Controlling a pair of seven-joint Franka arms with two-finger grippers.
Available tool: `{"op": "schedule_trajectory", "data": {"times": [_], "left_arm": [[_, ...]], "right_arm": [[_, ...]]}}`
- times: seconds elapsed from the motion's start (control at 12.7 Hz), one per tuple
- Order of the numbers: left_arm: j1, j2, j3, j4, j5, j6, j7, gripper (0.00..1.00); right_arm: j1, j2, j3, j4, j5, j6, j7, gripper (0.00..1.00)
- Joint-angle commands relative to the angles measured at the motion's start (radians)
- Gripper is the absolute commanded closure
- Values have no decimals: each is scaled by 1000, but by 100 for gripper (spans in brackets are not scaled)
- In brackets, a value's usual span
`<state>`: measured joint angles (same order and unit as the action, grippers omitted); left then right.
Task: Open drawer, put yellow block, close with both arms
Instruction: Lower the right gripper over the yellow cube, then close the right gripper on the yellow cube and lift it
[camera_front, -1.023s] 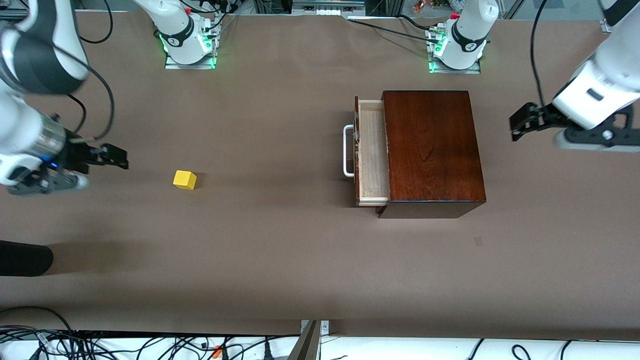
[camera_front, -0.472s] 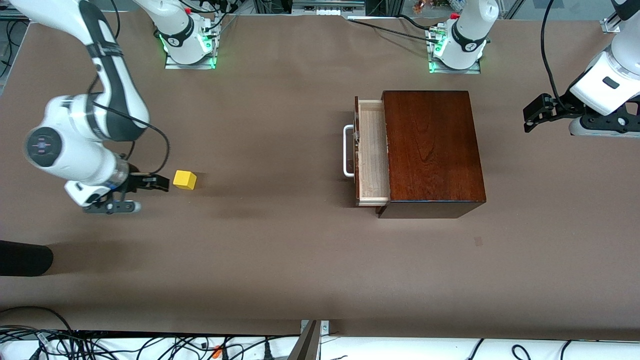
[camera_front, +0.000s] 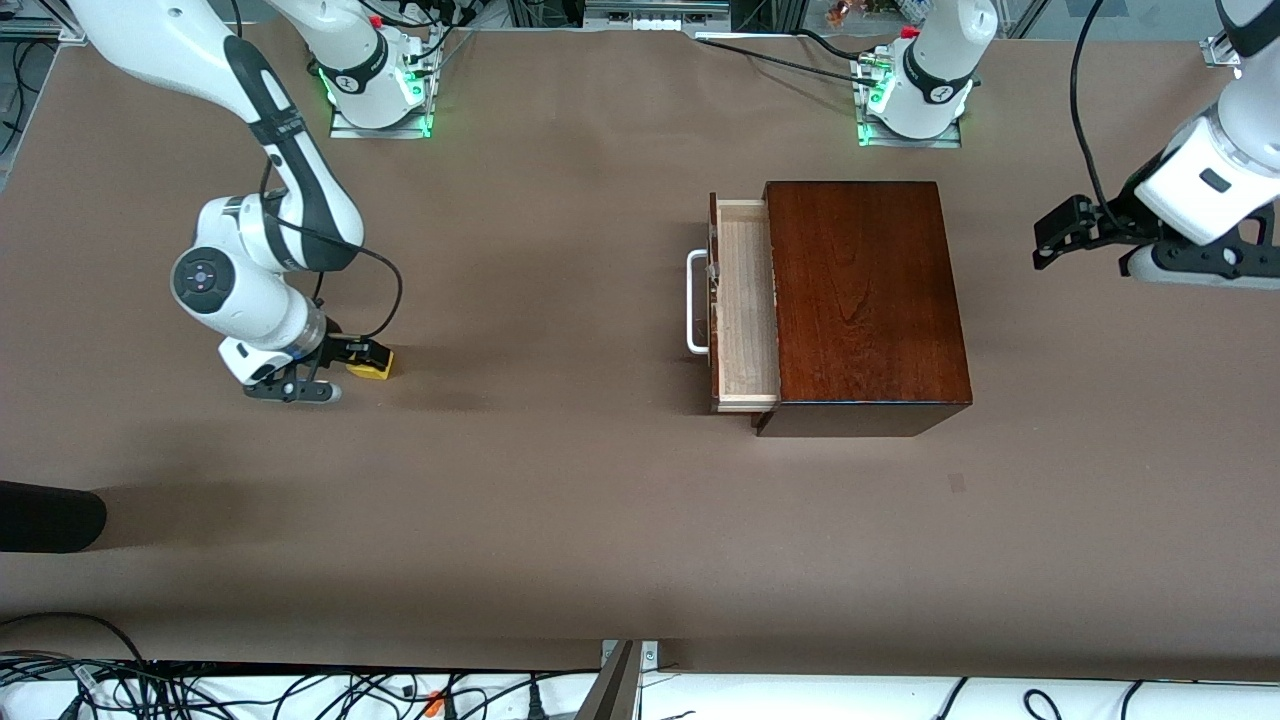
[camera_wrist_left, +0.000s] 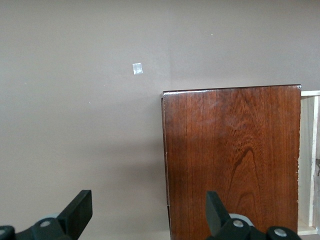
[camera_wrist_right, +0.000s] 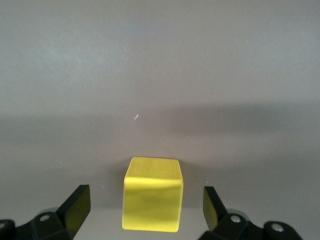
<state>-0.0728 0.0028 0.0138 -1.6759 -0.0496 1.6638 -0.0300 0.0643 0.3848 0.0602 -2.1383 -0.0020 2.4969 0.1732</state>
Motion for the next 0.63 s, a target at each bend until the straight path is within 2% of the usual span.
{"op": "schedule_trajectory", "data": {"times": [0.0,0.08,0.39,0.47,0.55], "left_arm": [[21,37,-2,60,-39,-13,30,0],[21,37,0,65,-42,-9,31,0],[19,43,-3,90,-42,-7,32,0],[18,43,-5,94,-42,-7,30,0],[18,43,-5,94,-44,-7,30,0]], "right_arm": [[5,5,0,-60,8,89,12,0],[3,8,0,-63,8,91,12,1],[5,20,-2,-61,7,94,11,22],[5,23,-2,-61,7,96,8,30],[3,26,-2,-61,7,97,2,44]]}}
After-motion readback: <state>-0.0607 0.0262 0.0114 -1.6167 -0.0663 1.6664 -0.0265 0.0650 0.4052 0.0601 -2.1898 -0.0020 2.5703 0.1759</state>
